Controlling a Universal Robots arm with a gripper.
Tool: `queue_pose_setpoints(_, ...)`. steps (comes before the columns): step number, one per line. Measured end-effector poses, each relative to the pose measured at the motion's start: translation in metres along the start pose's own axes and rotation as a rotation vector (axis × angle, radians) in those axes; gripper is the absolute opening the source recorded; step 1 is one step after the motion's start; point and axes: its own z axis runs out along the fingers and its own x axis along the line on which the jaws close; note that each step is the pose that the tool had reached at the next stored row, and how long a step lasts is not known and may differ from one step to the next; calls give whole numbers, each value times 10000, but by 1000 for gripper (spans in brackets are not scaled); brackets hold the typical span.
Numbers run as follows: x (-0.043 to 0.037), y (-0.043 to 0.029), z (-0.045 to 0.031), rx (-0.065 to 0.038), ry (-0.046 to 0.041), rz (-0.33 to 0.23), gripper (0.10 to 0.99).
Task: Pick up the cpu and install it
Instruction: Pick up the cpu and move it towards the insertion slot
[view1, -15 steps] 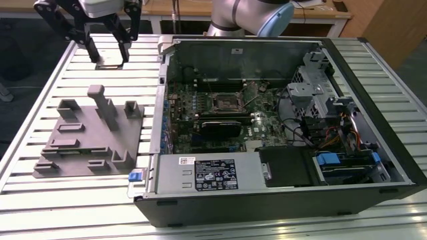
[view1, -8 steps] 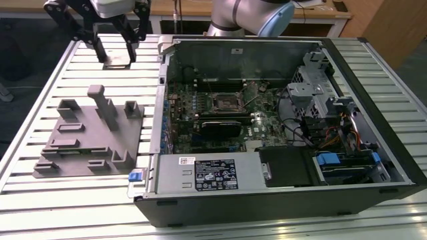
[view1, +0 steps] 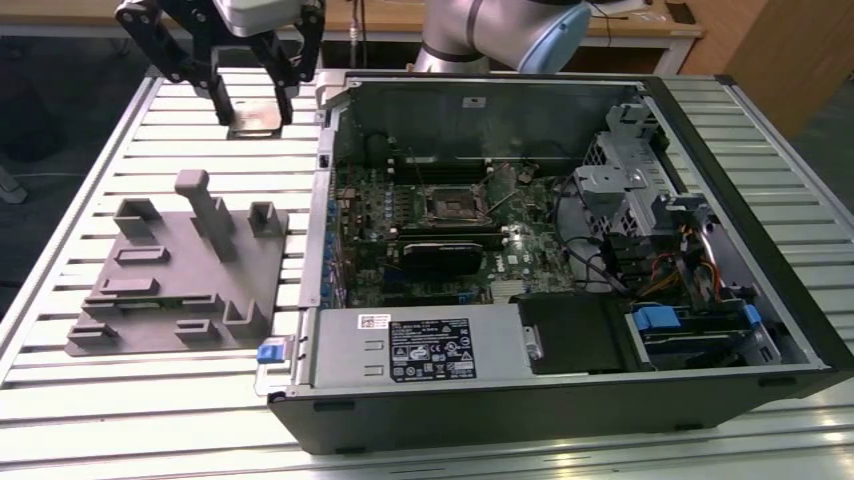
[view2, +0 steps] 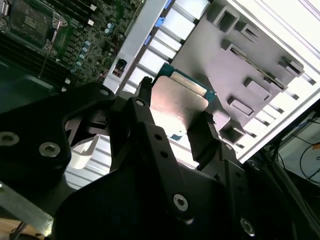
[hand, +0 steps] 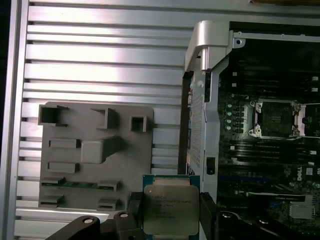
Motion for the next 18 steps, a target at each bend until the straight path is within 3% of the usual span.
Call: queue_pose_setpoints(18, -183, -6, 0, -1, -1, 0, 541)
